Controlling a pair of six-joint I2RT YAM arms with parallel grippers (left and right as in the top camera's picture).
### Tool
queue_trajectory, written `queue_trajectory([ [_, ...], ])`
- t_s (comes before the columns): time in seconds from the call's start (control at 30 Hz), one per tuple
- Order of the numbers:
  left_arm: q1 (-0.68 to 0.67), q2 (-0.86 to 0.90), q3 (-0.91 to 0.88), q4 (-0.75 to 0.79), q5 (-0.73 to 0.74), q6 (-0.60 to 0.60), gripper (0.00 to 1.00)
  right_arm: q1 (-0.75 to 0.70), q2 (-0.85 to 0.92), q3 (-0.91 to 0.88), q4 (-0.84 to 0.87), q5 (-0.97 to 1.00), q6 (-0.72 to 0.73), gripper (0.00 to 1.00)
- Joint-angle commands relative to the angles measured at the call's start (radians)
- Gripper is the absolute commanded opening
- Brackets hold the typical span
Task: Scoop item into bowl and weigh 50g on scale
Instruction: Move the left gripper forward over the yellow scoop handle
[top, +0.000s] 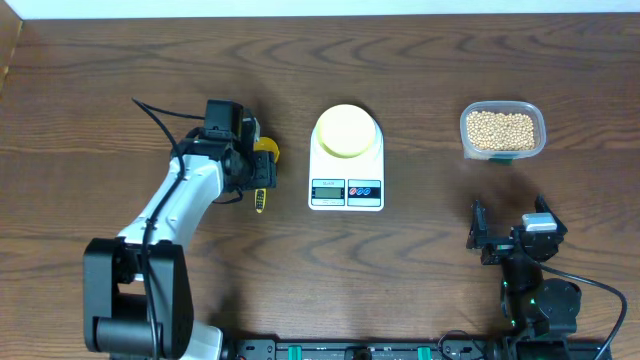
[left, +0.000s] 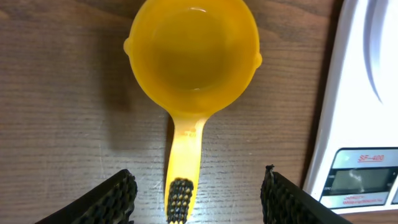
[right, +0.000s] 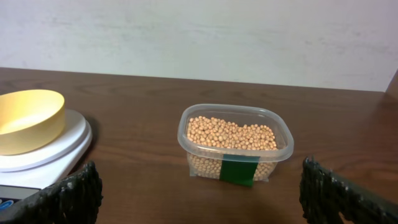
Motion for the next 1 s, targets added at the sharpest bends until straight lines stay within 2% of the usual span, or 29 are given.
queue_trajectory([
  [0.0,-0.002,0.044,0.01,0.003,-0.014,0.012,0.66,-0.004,-0.006,-0.001,-0.004,-0.002,0.01,0.99],
  [0.33,-0.002,0.104,0.01,0.039,-0.014,0.013,0.68,-0.004,-0.006,-0.001,-0.004,-0.002,0.01,0.99],
  [0.47,-0.002,0.113,0.01,0.094,-0.014,0.012,0.96,-0.004,-0.006,-0.001,-0.004,-0.002,0.01,0.99],
  [0.5,-0.002,0.113,0.01,0.106,-0.014,0.012,0.99,-0.004,-0.006,-0.001,-0.003,-0.002,0.01,0.99],
  [0.6,-0.002,0.113,0.01,0.119,-0.014,0.012,1.0,-0.004,-0.006,-0.001,-0.004,-0.002,0.01,0.99],
  [0.63,-0.002,0.113,0.01,0.12,-0.014,0.012,0.98,-0.004,-0.006,-0.001,-0.003,-0.002,0.01,0.99],
  [0.7,-0.002,0.113,0.01,0.122,-0.014,0.012,0.86,-0.004,-0.006,-0.001,-0.004,-0.002,0.01,0.99],
  [0.8,-0.002,0.116,0.01,0.122,-0.014,0.012,0.56,-0.004,-0.006,-0.001,-0.003,-0.002,0.01,0.99],
  [0.97,-0.006,0.125,0.004,0.111,-0.014,0.004,0.56,-0.004,-0.006,-0.001,-0.004,-0.002,0.01,0.99],
])
